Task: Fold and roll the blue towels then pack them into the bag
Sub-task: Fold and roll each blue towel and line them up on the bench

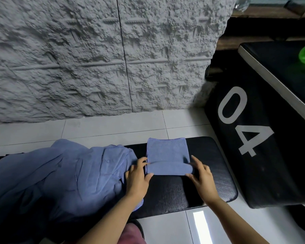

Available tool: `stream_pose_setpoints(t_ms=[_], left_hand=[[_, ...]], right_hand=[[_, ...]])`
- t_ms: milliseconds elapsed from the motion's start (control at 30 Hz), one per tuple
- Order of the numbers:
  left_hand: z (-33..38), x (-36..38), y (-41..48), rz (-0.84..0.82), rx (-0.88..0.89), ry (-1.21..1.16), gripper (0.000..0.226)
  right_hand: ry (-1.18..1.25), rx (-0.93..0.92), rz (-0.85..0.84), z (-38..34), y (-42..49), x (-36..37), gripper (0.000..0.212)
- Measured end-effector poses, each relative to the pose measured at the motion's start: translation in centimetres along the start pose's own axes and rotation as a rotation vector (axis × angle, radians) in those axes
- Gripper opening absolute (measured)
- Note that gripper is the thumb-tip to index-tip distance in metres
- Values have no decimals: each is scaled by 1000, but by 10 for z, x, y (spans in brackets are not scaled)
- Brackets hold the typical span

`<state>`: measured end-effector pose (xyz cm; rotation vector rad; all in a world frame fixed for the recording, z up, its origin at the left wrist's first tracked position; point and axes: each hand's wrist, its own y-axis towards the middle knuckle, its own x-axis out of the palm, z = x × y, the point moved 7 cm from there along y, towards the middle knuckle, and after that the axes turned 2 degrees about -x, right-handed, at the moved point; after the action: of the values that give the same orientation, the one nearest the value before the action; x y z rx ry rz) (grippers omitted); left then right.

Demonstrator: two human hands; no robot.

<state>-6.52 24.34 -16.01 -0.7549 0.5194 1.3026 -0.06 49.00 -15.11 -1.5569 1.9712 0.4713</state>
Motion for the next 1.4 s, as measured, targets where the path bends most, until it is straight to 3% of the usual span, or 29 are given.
stream_pose_setpoints(t_ms=[300, 400, 533, 600, 667, 767, 833, 933, 1067, 1267, 1400], left_hand=[[3, -6, 8, -80, -172, 129, 33], [12, -13, 12, -1, -176, 150, 28], [37, -21, 9, 136, 124, 318, 10], [40, -16, 5, 147, 274, 375, 19], [37, -13, 1, 126, 391, 367, 26], [27, -9, -2, -16, 395, 364, 61], [23, -8, -1, -64, 335, 366, 67], [23, -10, 5, -75, 221, 277, 52], [23, -17, 13, -99, 87, 163, 41], [35, -14, 16, -245, -52, 337, 37], [35, -6, 23, -297, -127, 414, 43]], right_hand=[[33, 150, -65, 4, 9, -1, 46], [-68, 173, -7, -2, 13, 1, 38], [-346, -128, 142, -33, 12, -6, 11], [-509, -315, 146, -39, 9, -3, 3], [-565, -414, 129, -38, 4, -3, 21], [-664, -448, 30, -30, 0, 2, 49], [-668, -408, -15, -27, 1, 4, 62], [-584, -338, -20, -29, 5, 3, 53], [-309, -14, -70, -6, 8, -3, 44], [-89, 139, -141, 4, 5, -4, 20], [-109, 251, -144, 6, 10, -6, 37]])
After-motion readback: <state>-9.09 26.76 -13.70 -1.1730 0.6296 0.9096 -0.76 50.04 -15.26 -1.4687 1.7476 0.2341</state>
